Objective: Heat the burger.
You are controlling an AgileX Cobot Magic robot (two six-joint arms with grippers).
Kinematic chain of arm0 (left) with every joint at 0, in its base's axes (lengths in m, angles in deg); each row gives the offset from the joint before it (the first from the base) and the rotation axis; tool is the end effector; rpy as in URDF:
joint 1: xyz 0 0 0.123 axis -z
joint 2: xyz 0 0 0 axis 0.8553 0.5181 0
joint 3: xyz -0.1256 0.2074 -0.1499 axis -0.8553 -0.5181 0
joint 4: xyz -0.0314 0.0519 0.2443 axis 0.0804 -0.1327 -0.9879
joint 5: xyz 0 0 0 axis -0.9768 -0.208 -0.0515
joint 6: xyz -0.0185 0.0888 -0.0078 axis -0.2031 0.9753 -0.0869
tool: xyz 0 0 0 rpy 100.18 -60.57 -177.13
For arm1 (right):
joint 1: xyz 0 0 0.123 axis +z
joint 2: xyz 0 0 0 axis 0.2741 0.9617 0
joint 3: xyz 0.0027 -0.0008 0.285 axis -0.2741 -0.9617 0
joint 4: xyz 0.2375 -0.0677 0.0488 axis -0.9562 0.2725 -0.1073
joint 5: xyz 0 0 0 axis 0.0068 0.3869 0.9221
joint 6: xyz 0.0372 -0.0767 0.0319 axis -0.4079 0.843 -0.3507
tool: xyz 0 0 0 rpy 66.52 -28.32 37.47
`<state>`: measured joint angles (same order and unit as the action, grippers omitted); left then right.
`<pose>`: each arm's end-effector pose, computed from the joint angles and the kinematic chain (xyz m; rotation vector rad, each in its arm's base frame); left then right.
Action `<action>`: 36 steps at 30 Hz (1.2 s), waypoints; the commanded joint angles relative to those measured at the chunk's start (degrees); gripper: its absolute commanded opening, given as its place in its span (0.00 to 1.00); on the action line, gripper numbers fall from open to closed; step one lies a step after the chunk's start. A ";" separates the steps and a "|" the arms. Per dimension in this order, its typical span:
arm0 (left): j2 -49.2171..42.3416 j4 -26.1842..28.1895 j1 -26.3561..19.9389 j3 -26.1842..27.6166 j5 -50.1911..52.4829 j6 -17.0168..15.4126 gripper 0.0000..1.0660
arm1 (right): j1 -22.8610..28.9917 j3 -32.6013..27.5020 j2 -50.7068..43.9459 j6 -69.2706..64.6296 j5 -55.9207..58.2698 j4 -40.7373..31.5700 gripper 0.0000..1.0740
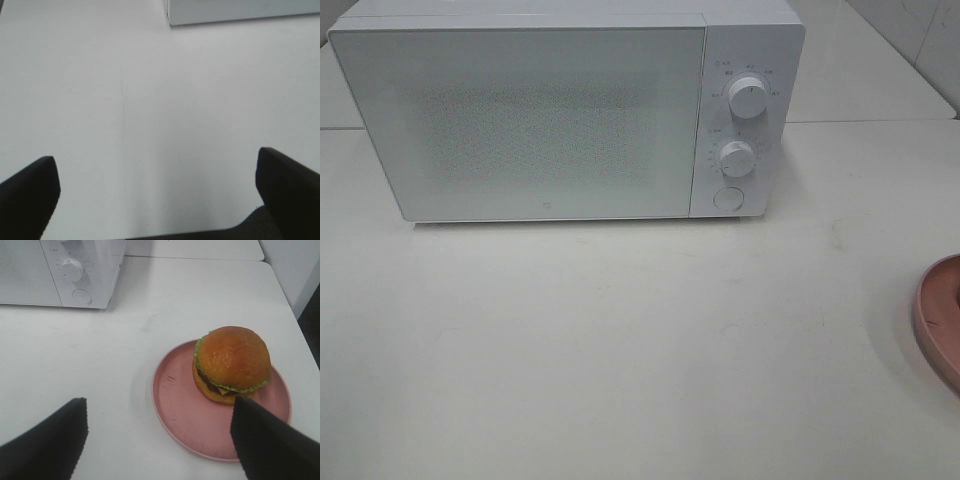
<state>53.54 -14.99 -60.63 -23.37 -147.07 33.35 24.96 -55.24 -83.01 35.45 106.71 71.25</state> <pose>0.0308 -0.0051 0.2868 0.0998 2.2373 -0.0094 -0.0029 -0.0049 0.2819 -0.0685 1.9864 0.0928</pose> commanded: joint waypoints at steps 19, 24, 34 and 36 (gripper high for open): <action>-15.58 1.78 -0.23 -1.38 -1.15 -0.52 0.94 | -0.34 -0.11 -1.32 0.80 -0.74 0.23 0.71; -15.58 1.78 -0.23 -1.38 -1.15 -0.52 0.94 | -0.34 -0.11 -1.32 0.80 -0.74 0.23 0.71; -15.58 1.78 -0.23 -1.38 -1.15 -0.52 0.94 | -0.34 -0.11 -1.32 0.80 -0.74 0.23 0.71; -15.58 1.78 -0.23 -1.38 -1.15 -0.52 0.94 | -0.34 -0.11 -1.32 0.80 -0.74 0.23 0.71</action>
<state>39.28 -13.73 -60.63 -24.58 -147.98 33.18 24.96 -55.24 -83.01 35.45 106.71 71.25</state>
